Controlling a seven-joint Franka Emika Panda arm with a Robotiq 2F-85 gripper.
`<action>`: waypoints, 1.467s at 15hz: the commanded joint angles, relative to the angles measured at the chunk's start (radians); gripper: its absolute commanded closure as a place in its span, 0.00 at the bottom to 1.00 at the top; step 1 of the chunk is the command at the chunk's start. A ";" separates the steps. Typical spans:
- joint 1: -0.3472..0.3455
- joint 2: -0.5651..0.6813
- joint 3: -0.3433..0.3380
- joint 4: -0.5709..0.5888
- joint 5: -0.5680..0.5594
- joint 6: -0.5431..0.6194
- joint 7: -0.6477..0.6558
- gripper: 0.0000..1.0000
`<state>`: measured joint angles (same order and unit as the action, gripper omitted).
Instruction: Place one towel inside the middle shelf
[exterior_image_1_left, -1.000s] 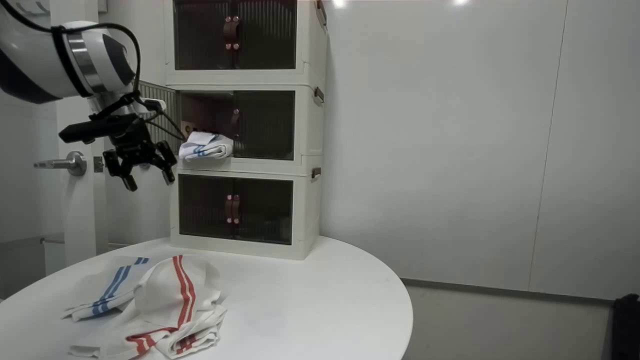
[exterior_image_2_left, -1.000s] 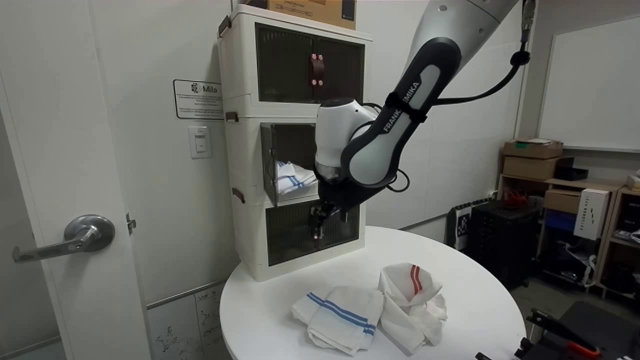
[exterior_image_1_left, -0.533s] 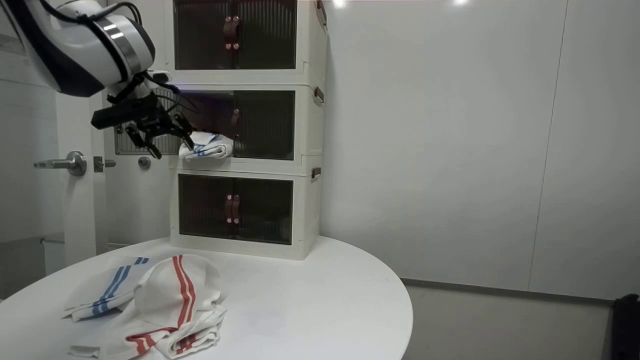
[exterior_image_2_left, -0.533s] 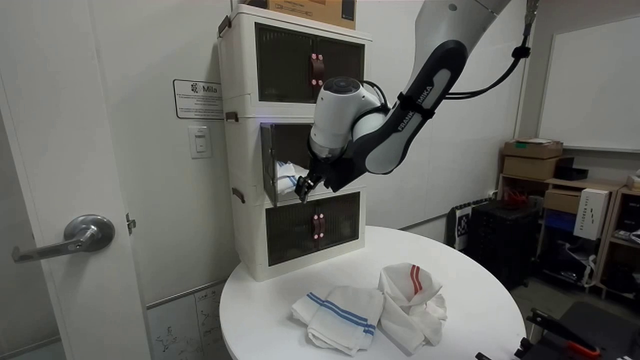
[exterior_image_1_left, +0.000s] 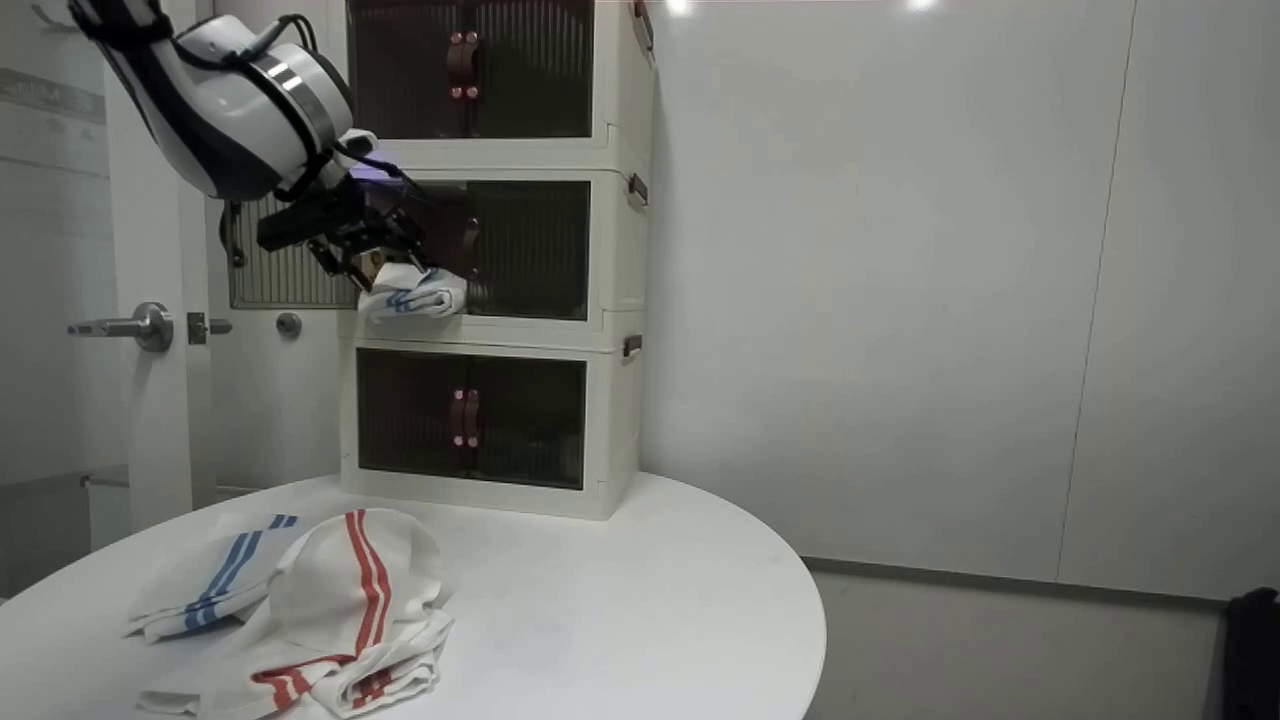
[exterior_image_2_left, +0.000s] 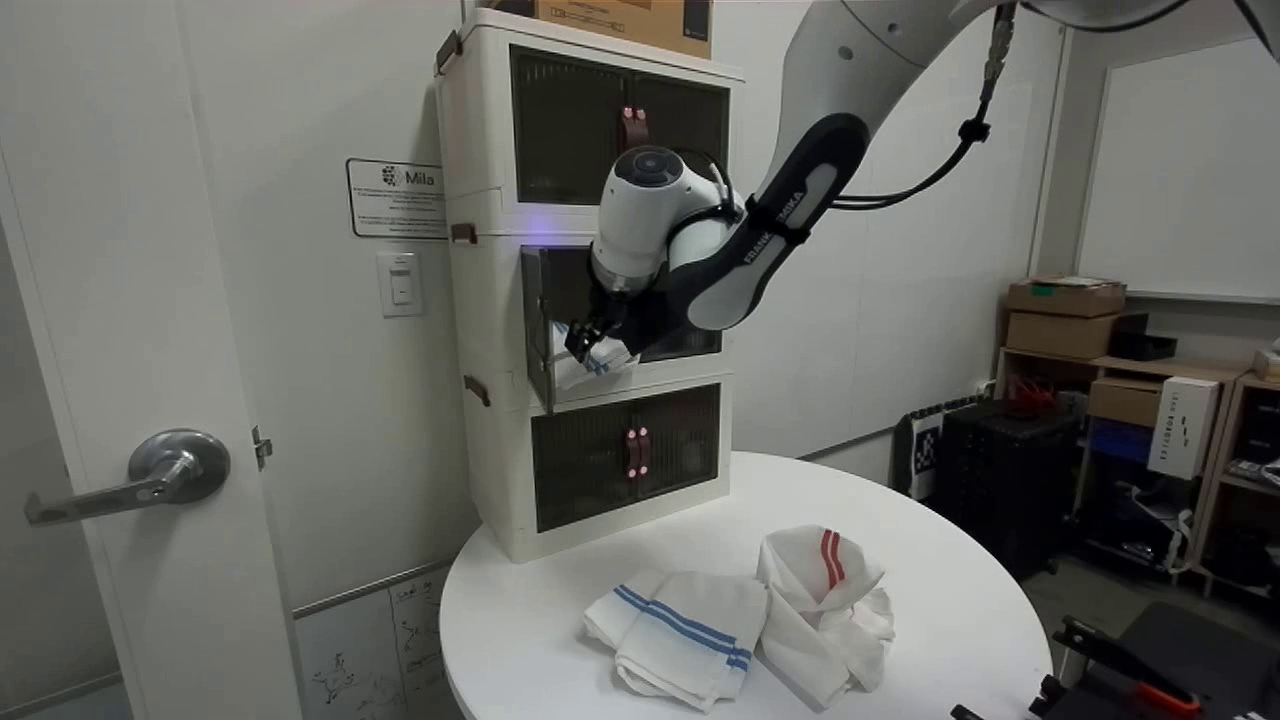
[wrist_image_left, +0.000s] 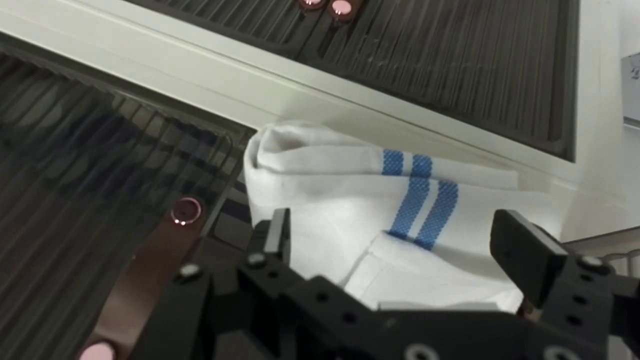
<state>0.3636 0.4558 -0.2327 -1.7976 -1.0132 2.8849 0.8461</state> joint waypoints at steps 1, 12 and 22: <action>-0.041 0.123 0.019 0.157 0.057 -0.013 -0.061 0.00; -0.089 0.256 0.057 0.344 0.136 -0.069 -0.162 0.92; -0.034 0.335 -0.083 0.519 0.081 0.010 0.136 0.92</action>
<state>0.3093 0.7212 -0.2615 -1.3789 -0.9084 2.8644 0.8841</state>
